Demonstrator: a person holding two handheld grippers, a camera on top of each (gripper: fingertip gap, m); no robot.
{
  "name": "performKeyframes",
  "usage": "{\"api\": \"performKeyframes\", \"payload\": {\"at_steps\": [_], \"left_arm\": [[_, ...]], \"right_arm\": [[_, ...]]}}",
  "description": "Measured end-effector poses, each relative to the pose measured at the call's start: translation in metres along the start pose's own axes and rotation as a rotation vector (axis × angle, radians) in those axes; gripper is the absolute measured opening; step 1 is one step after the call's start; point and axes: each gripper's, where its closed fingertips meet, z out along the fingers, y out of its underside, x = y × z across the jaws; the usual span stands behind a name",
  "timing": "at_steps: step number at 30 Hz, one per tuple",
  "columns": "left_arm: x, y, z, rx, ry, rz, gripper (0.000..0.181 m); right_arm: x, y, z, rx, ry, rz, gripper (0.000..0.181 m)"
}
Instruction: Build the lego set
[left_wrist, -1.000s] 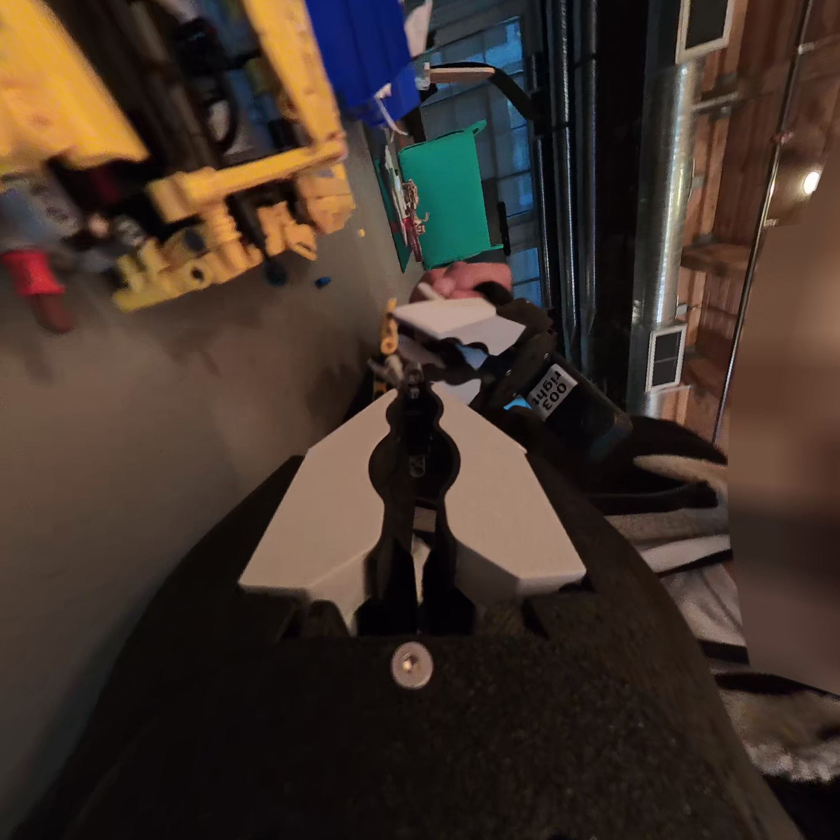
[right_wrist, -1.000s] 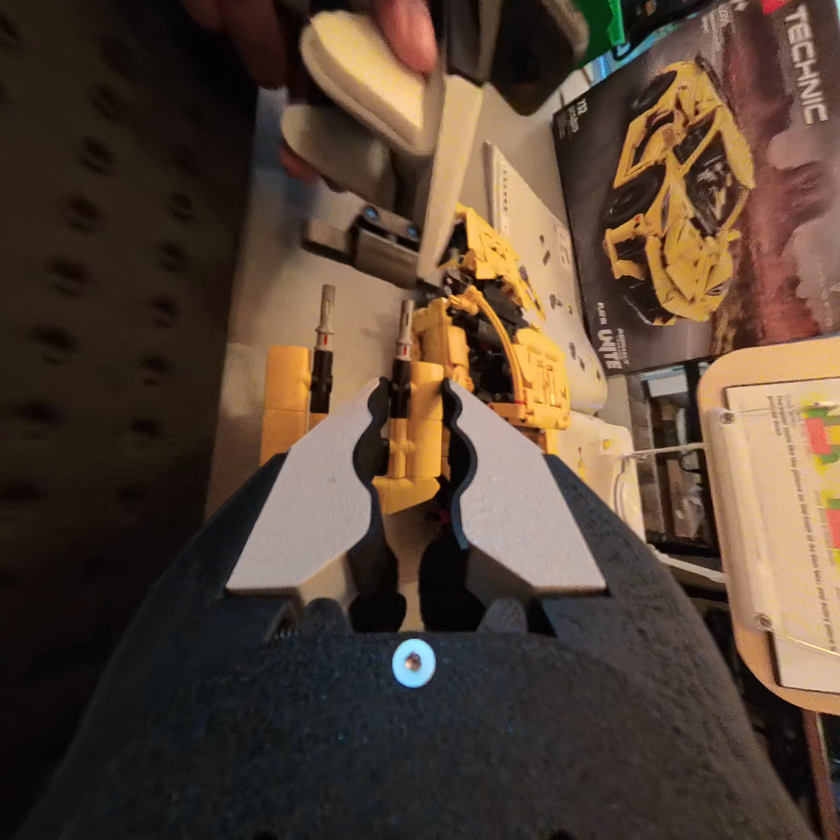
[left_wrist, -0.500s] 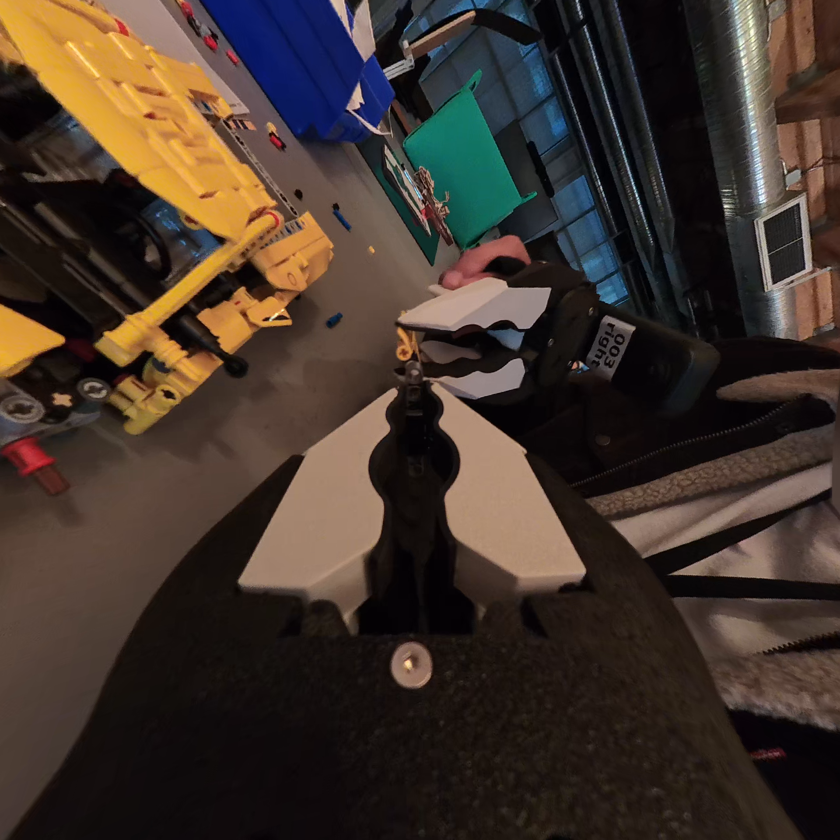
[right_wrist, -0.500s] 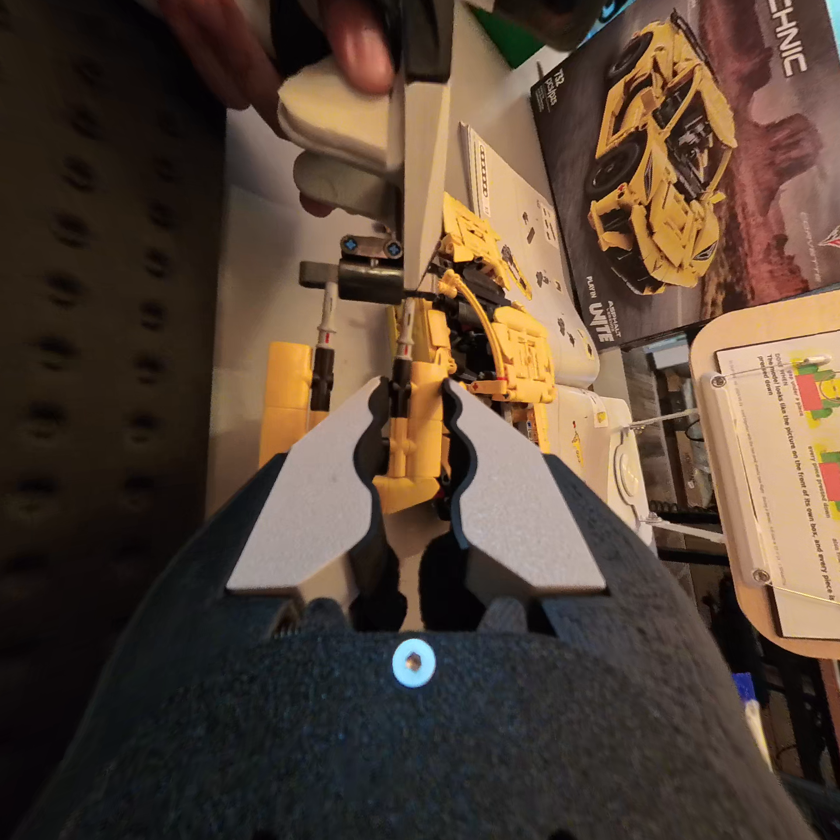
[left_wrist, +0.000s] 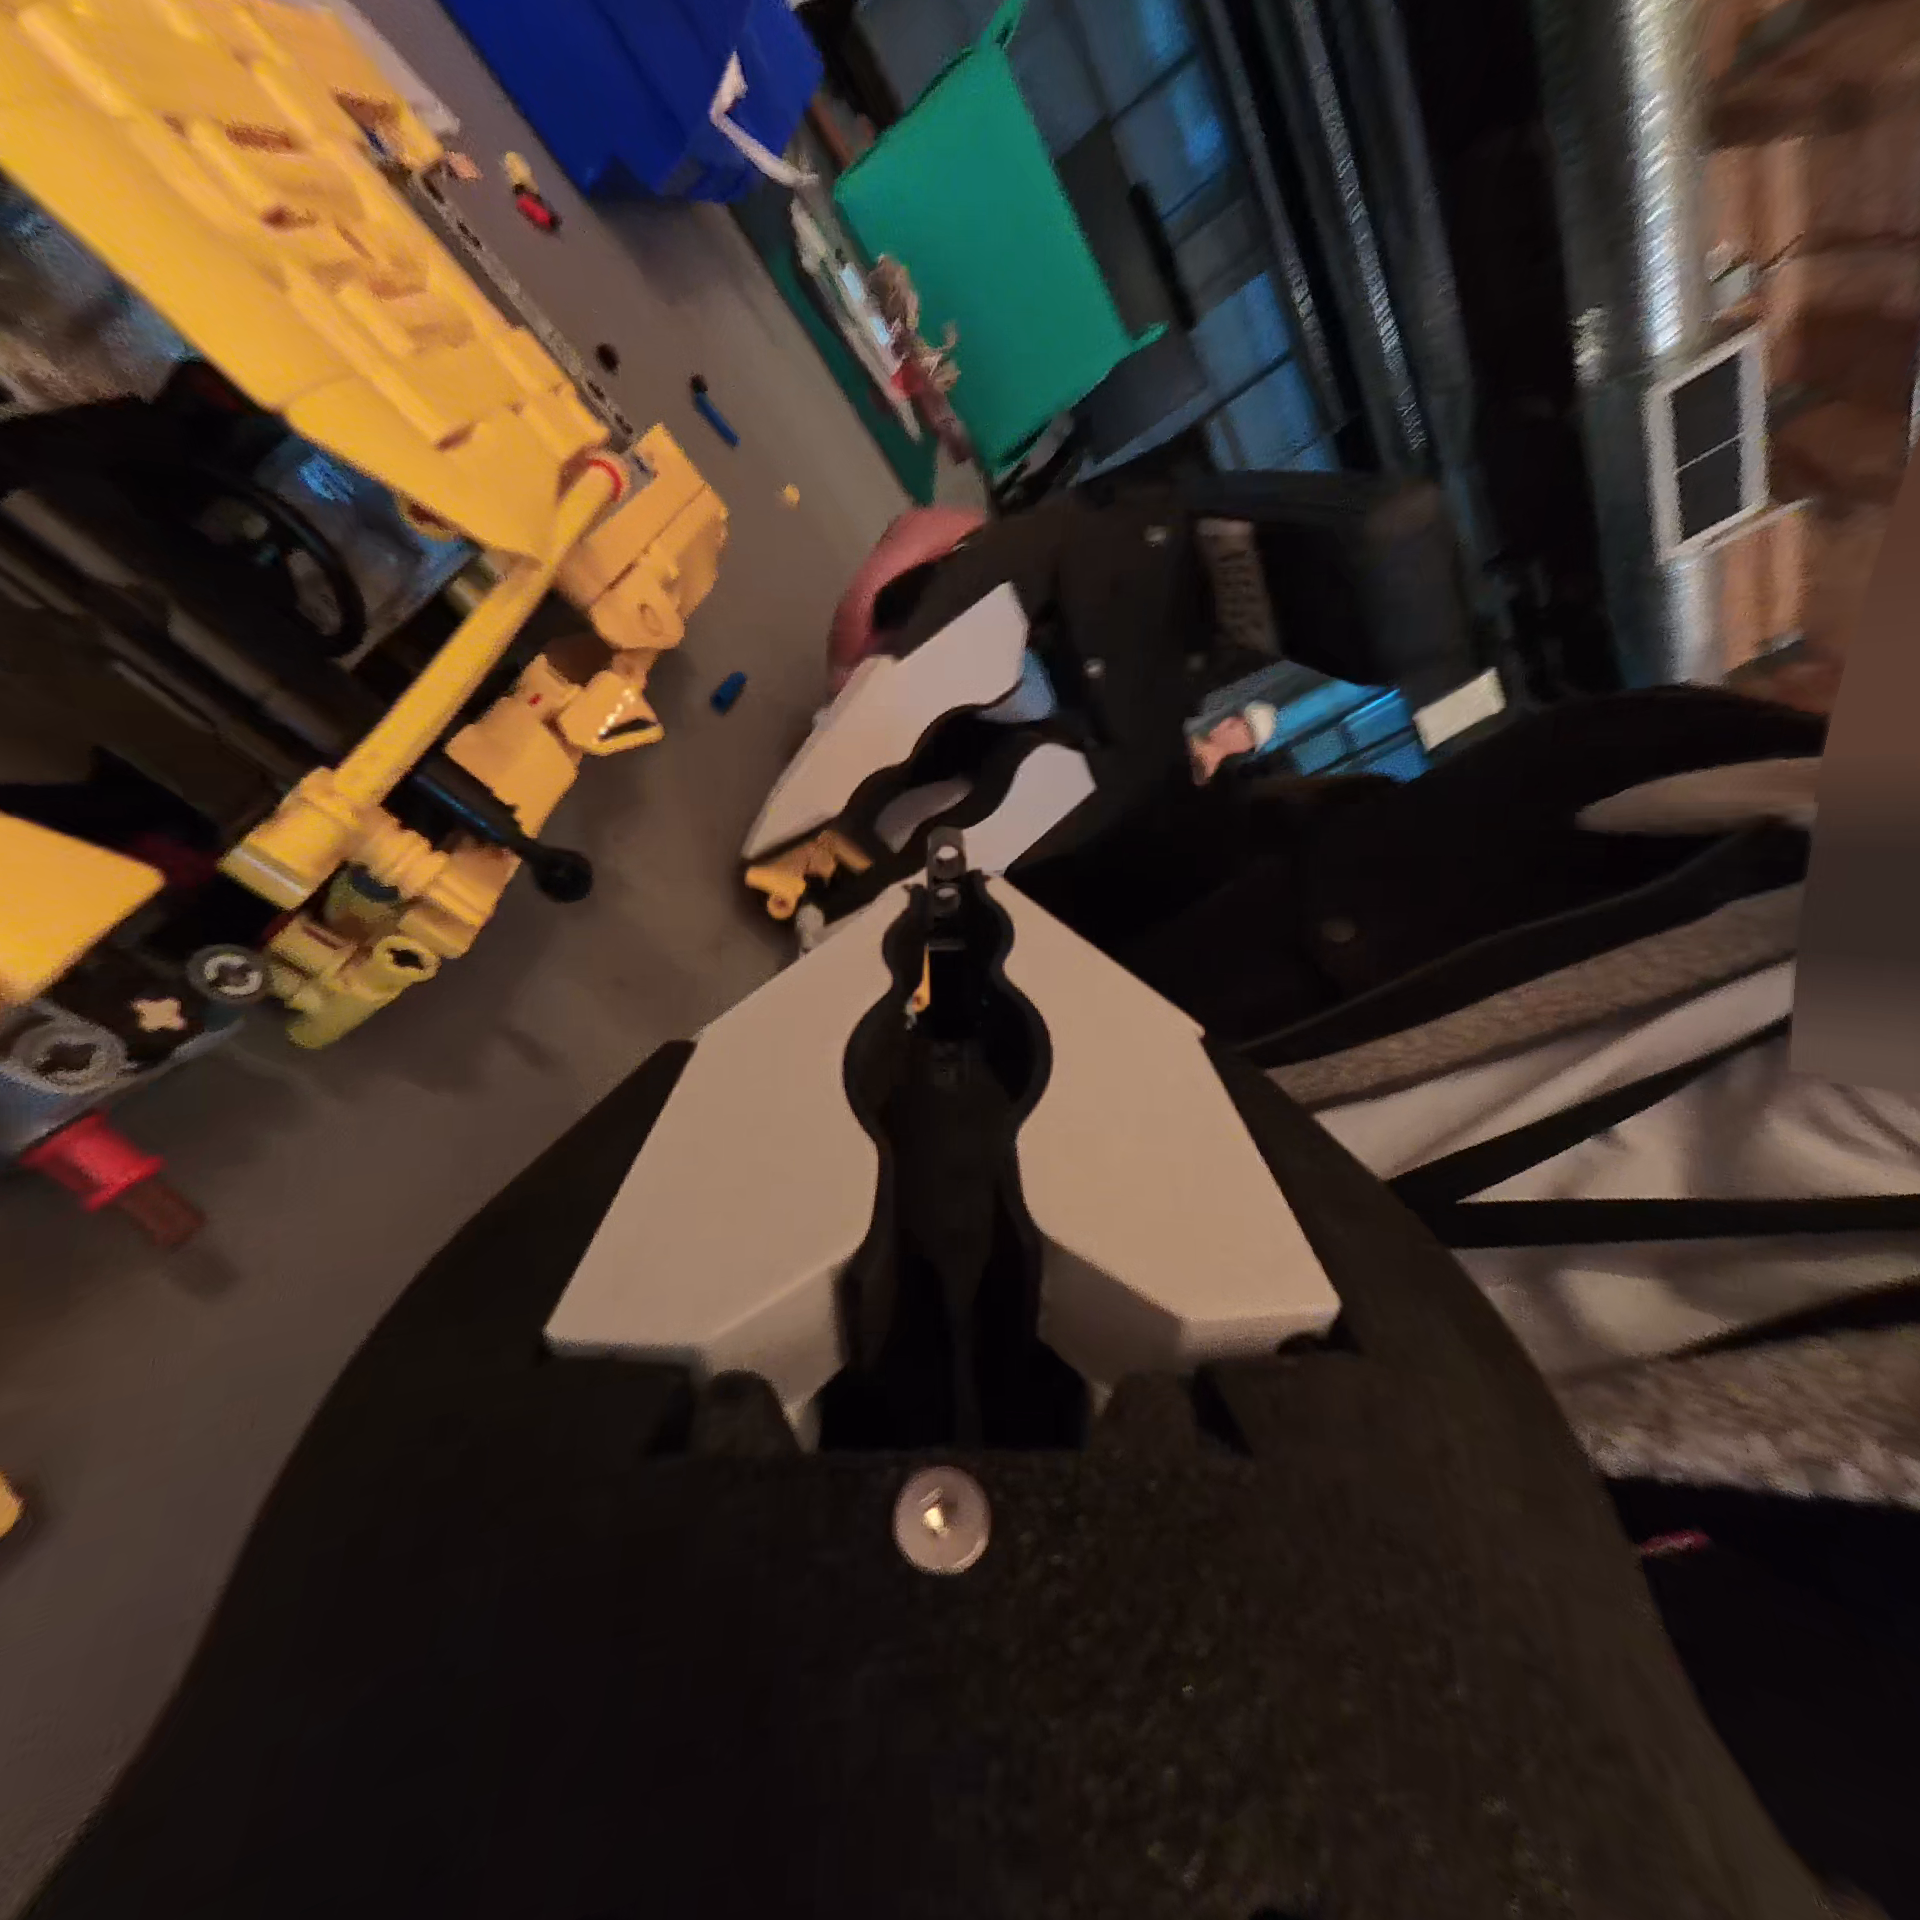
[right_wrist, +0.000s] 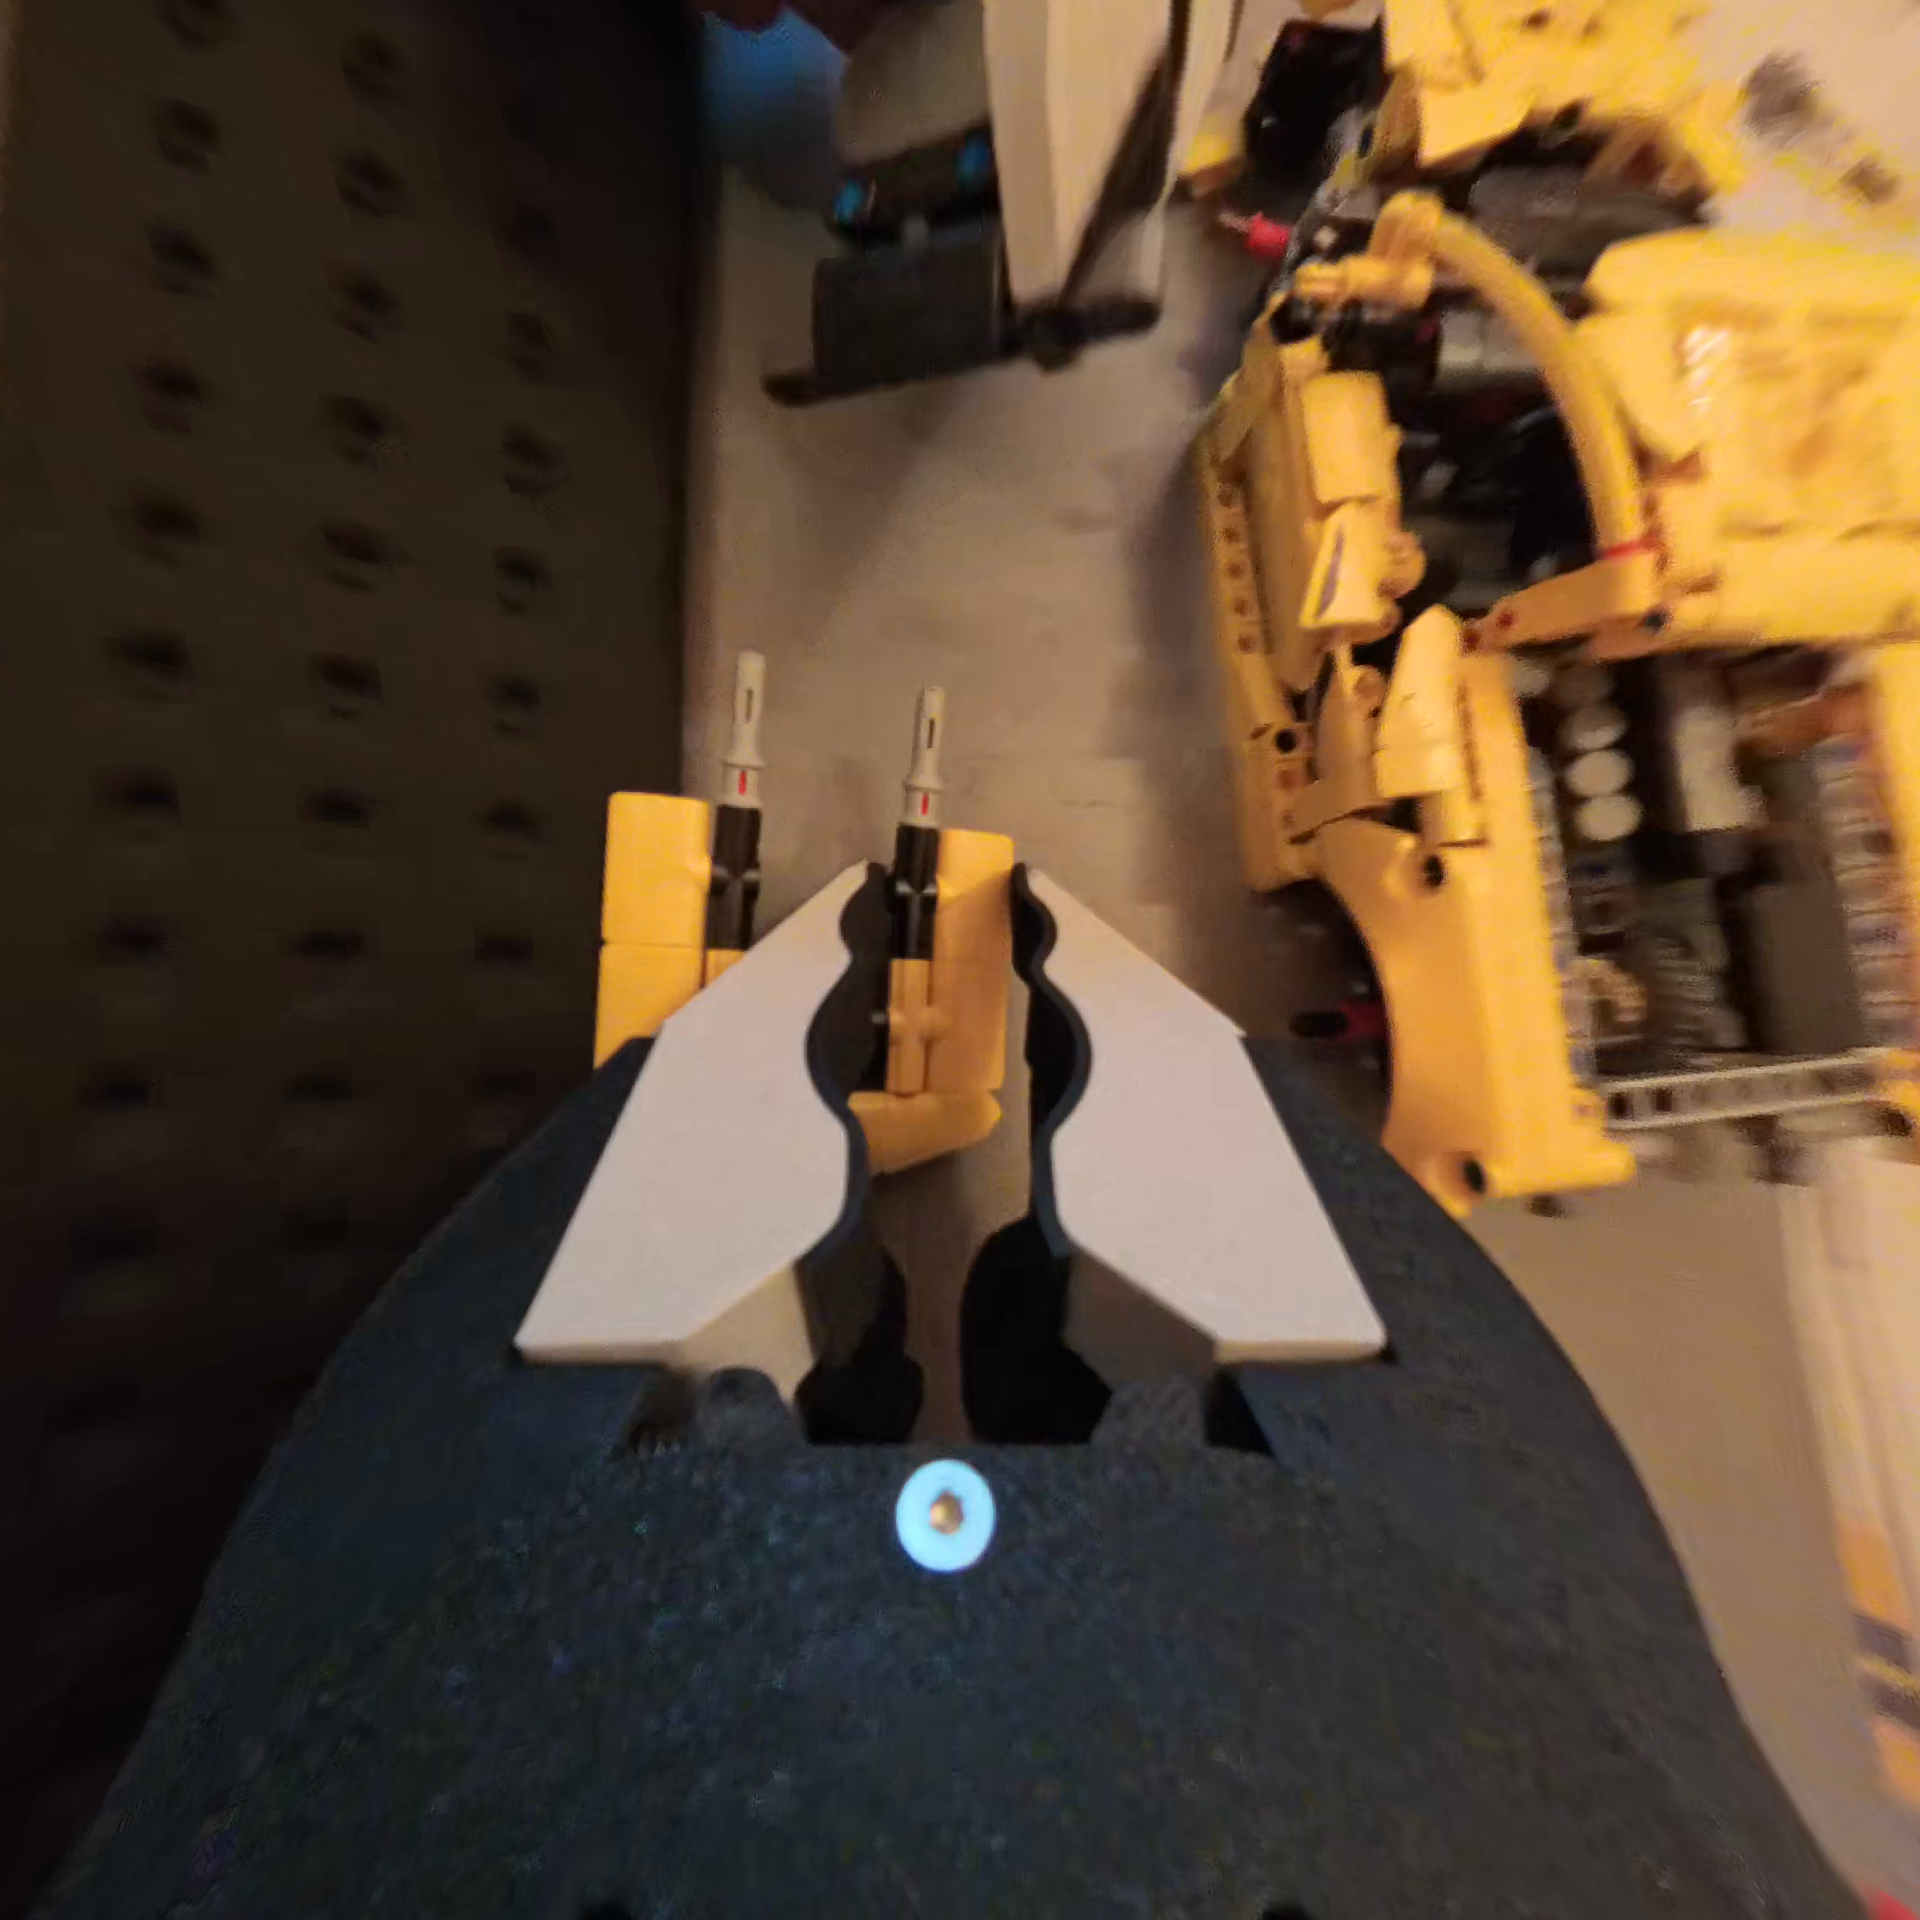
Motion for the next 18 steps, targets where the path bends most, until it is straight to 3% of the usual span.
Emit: {"api": "performKeyframes", "payload": {"at_steps": [4,18], "left_arm": [[0.009,-0.006,-0.006,0.051,0.072,-0.013,0.006],[0.007,-0.007,-0.010,0.072,0.038,-0.018,0.006]], "right_arm": [[-0.007,0.006,0.002,0.042,-0.129,0.094,0.023],[-0.012,-0.015,0.003,0.134,-0.264,0.127,0.028]]}}
